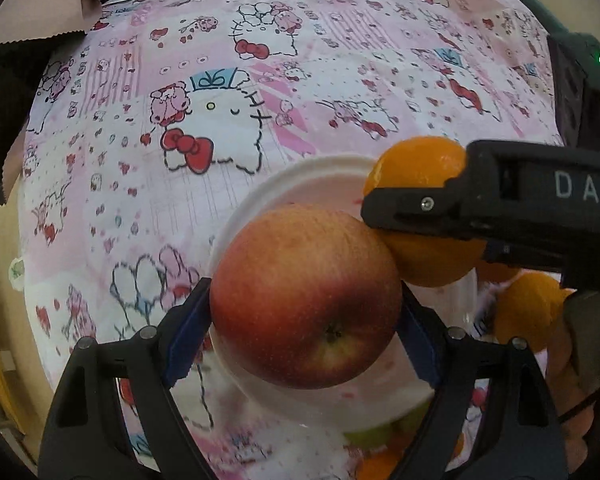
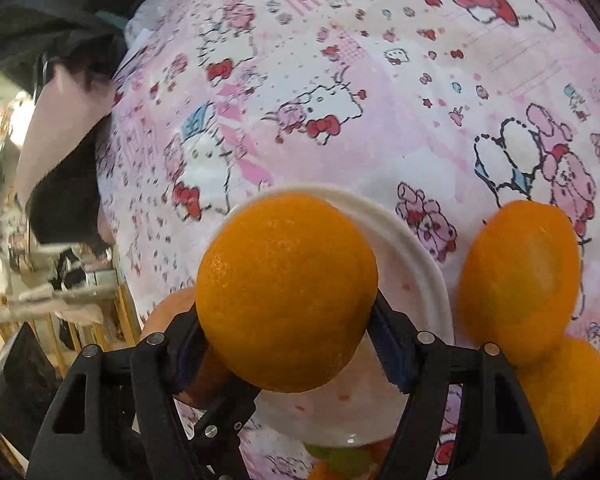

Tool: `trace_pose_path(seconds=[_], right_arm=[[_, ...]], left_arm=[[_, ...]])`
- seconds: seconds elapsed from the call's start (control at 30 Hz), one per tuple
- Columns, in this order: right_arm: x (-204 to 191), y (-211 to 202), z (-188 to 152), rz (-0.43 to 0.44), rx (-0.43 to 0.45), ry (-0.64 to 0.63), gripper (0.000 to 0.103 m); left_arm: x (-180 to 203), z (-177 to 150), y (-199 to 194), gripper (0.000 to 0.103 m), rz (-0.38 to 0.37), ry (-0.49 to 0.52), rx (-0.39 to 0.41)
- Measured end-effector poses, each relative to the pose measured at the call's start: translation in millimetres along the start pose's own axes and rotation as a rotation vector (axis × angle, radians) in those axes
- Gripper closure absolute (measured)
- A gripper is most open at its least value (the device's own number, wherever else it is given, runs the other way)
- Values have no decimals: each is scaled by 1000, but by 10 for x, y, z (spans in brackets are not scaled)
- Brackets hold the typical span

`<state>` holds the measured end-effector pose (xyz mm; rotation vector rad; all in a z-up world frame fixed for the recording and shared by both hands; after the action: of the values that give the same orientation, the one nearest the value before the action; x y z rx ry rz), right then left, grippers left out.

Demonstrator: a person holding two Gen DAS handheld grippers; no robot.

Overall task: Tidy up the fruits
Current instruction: 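Lift the apple with the left tool while the right tool carries the orange to the plate, then place the apple on the pink plate with the left tool while the right tool releases the orange beside it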

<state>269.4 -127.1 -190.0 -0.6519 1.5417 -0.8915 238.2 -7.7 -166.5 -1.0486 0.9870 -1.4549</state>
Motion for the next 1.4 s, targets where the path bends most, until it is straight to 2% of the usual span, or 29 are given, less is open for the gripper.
trace_pose_path(seconds=[0.1, 0.2, 0.3, 0.4, 0.5, 0.6, 0.77, 1.03, 1.2, 1.4], right_arm=[[57, 38, 40, -9, -5, 46, 28], [49, 48, 38, 31, -12, 64, 26], [44, 29, 37, 35, -12, 68, 24], [32, -58, 70, 58, 8, 69, 18], [-14, -149, 96, 69, 29, 43, 15], [-37, -201, 73, 79, 29, 21, 15], [-21, -257, 54, 88, 30, 20, 15], [-50, -511, 14, 71, 97, -29, 15], [-24, -649, -91, 73, 98, -39, 15], [101, -786, -266, 23, 114, -53, 15]], left_arm=[[-53, 35, 97, 20, 1, -8, -21], [-86, 25, 192, 20, -1, -33, -52], [-63, 5, 239, 20, 15, -18, -65], [-50, -5, 231, 19, 50, 5, -46], [-64, -3, 207, 18, 38, -3, -44], [-16, 64, -10, 18, 75, 35, 32], [49, 142, -231, 17, 56, 48, 81], [-18, 120, -358, 17, -4, -8, 114], [-58, 73, -482, 17, -26, -39, 130], [-161, -13, -668, 17, -40, -95, 145]])
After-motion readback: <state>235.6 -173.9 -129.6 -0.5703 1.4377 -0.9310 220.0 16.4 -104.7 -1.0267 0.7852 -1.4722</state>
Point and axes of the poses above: each gripper's, at about its wrist camera, not at the fingertips, and y roughly the way its jaws point, x to its right, z to its top, the point moved 5 cm from there along y, roughly the way its jaws point, and after that the axes turned 1 degree about -y, right-handed, at the moved point
